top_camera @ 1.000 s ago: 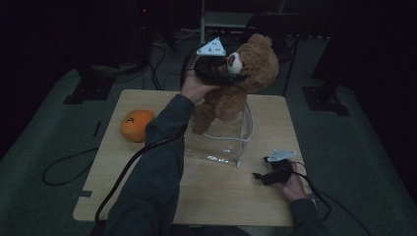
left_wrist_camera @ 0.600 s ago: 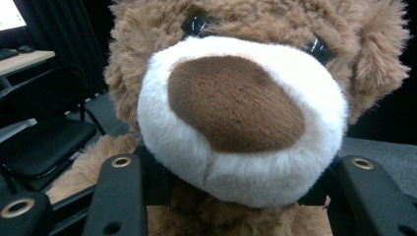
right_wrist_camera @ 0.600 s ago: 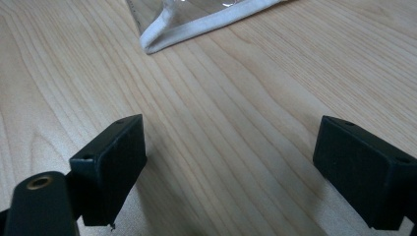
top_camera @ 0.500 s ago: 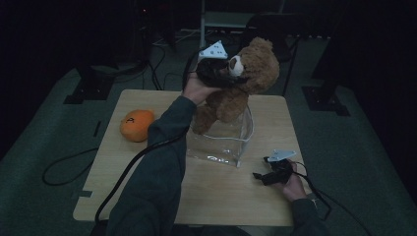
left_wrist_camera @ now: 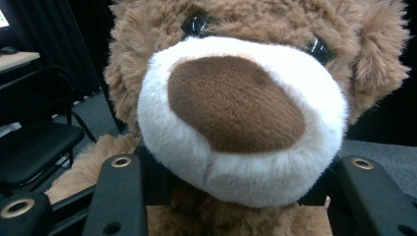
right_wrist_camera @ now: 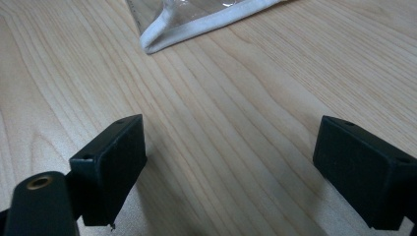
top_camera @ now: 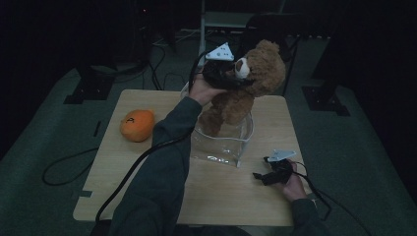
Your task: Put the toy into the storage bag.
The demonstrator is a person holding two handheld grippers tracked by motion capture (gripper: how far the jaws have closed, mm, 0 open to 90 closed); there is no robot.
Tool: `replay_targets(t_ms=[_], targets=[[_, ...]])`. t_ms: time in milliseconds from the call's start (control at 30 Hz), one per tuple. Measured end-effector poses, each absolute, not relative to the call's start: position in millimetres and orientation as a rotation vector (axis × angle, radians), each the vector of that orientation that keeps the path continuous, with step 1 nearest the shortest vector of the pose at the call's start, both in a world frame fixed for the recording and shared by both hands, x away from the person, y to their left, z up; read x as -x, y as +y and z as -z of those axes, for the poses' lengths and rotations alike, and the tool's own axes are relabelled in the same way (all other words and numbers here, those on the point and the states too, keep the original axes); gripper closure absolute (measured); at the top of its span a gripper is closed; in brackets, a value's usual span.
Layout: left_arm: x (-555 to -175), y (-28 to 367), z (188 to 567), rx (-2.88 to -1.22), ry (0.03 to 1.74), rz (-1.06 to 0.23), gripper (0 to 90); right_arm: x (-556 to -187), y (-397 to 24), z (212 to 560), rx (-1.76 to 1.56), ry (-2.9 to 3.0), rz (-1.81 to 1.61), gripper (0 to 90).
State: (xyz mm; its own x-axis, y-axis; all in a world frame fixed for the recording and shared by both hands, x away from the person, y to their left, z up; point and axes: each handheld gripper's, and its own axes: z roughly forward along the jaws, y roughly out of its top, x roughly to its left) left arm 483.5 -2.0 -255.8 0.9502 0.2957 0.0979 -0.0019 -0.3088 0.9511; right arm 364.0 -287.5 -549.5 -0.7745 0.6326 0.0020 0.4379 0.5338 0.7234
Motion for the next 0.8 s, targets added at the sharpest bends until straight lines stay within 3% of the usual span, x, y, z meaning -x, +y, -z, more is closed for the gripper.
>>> replay_targets(t_ms=[800], targets=[[-485,-22,290,-1.96,0.212,-0.222,44.5,-364,-288,549,-0.899,2.514,-1.079,12.0]])
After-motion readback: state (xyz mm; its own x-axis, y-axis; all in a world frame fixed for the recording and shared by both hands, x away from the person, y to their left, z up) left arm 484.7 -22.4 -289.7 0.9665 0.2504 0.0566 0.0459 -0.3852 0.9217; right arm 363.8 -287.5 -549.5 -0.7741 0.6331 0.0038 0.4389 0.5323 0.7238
